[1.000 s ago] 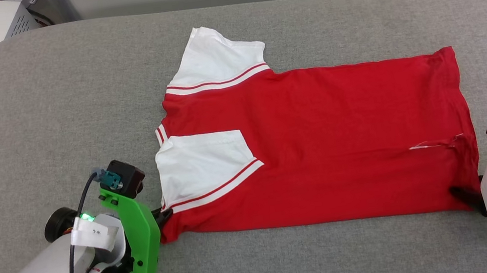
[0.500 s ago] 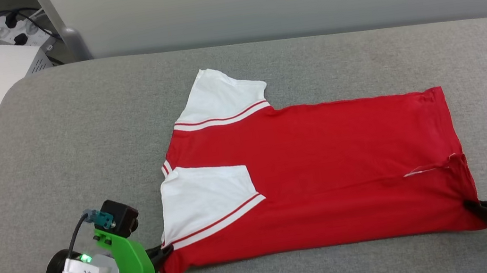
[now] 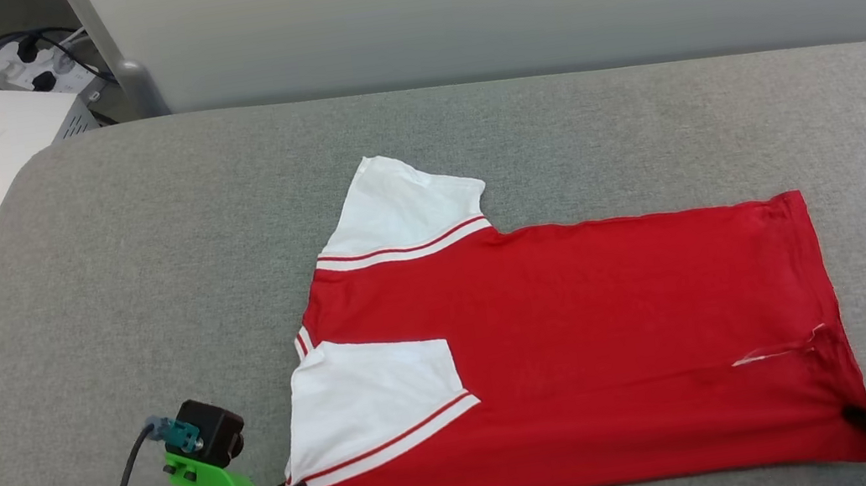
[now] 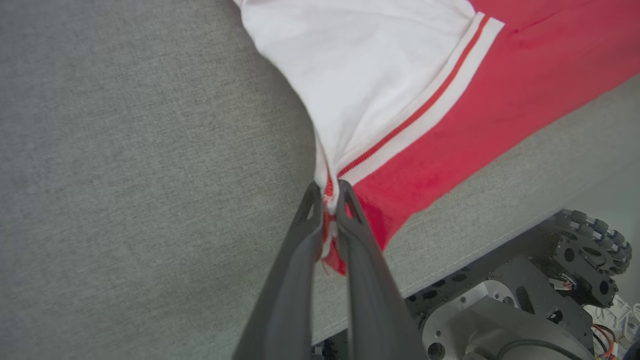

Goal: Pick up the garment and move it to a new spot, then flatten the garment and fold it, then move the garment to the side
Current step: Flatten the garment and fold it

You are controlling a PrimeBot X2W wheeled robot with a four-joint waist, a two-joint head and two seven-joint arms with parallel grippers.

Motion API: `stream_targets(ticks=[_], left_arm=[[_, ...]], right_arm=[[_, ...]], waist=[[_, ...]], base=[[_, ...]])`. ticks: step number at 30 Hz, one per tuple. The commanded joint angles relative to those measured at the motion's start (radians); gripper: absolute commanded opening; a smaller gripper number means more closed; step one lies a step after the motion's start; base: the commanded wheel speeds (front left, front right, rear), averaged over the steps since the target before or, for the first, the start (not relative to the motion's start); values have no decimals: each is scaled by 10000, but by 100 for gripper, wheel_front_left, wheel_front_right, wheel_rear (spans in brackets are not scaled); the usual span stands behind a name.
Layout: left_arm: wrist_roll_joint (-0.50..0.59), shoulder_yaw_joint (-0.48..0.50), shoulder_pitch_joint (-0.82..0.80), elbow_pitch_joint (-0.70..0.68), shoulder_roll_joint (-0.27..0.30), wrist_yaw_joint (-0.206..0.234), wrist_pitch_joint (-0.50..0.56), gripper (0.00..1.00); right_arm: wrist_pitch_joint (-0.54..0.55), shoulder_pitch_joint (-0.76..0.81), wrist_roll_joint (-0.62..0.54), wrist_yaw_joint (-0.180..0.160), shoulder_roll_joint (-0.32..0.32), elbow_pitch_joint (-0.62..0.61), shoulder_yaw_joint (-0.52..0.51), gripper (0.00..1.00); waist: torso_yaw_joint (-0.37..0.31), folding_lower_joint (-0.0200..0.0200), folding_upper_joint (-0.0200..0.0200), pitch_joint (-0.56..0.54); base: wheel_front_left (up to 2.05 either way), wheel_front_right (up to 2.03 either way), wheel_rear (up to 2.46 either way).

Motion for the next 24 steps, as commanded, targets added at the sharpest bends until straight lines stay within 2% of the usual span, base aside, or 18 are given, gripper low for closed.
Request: stream_targets(ticks=[1, 9, 10, 11, 12, 19, 24], left_arm=[[-42, -21, 197, 158, -2, 100, 32, 0], [-38, -131, 291, 1048, -384, 46, -134, 0], [-31, -124, 287, 1135, -408, 42, -176, 42], [35, -120, 270, 1188, -405, 52, -254, 99], [112, -105, 269, 1239, -383, 83, -370, 100], [472, 251, 208, 783, 191, 376, -1149, 100], [902, 819, -469, 201, 437, 877, -1754, 100]], right_arm=[[116, 119, -14, -7, 166, 81, -102, 0], [97, -47, -370, -7, 781, 1003, -74, 0], [-47, -65, -421, -7, 847, 1111, -67, 16], [-162, -49, -449, -7, 888, 1149, -55, 67], [-369, -11, -493, -7, 925, 1129, -72, 100], [-1981, 283, -1322, -7, 984, 289, -792, 100], [-3104, 182, -2280, -7, 1632, -857, -1634, 100]], waist=[[-79, 0, 0, 159], [-168, 0, 0, 385], [-155, 0, 0, 332], [-133, 0, 0, 253], [-108, 0, 0, 151], [-95, 0, 0, -365], [-237, 0, 0, -443]], base=[[0, 0, 0], [0, 0, 0], [0, 0, 0], [0, 0, 0], [0, 0, 0], [0, 0, 0], [0, 0, 0]])
